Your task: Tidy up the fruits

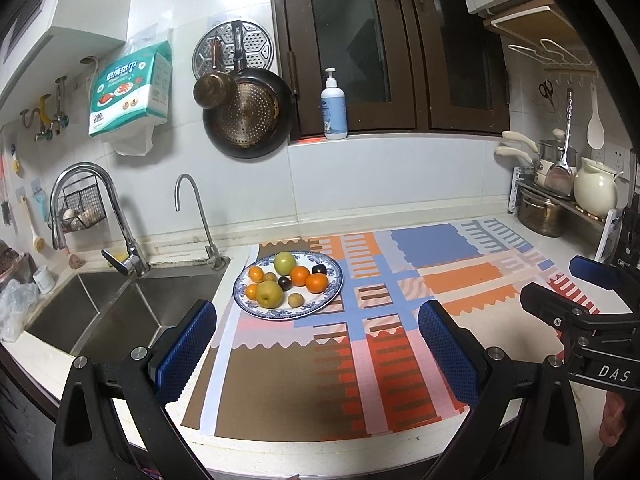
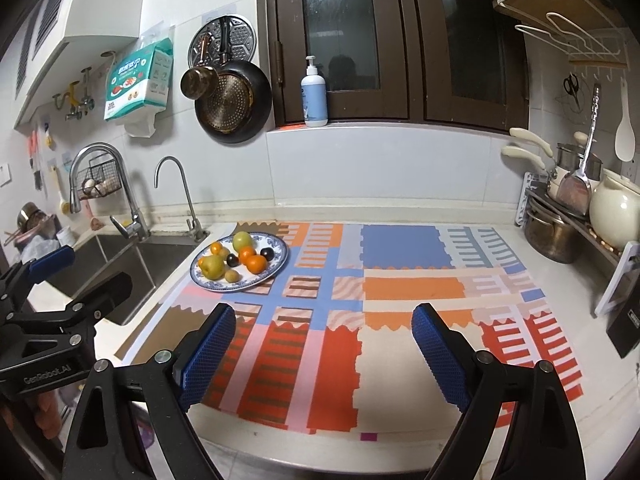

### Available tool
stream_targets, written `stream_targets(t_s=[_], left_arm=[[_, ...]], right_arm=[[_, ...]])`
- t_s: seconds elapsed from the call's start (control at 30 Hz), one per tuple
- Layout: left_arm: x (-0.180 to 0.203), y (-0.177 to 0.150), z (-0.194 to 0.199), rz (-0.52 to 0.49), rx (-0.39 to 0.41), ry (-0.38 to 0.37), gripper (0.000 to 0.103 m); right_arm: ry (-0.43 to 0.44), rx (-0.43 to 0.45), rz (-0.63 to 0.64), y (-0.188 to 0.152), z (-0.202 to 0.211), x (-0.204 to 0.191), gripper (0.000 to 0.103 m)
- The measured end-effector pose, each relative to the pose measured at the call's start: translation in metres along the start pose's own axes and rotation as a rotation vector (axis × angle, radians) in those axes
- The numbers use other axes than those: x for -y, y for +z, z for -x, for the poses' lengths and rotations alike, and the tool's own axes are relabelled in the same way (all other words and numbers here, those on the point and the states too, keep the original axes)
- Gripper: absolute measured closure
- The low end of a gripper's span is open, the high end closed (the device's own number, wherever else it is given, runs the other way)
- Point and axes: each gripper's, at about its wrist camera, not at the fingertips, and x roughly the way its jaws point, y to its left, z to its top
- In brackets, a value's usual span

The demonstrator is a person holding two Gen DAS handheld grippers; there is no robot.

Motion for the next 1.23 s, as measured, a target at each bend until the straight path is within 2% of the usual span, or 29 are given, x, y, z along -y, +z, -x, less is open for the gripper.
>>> stream_targets(t_s=[1.23], left_arm=[[0.005, 0.0058, 0.0014, -0.012, 0.006, 0.004, 0.0]], right_arm=[[-0.002, -0.006, -0.001, -0.0005, -0.0007, 0.0055, 0.013]])
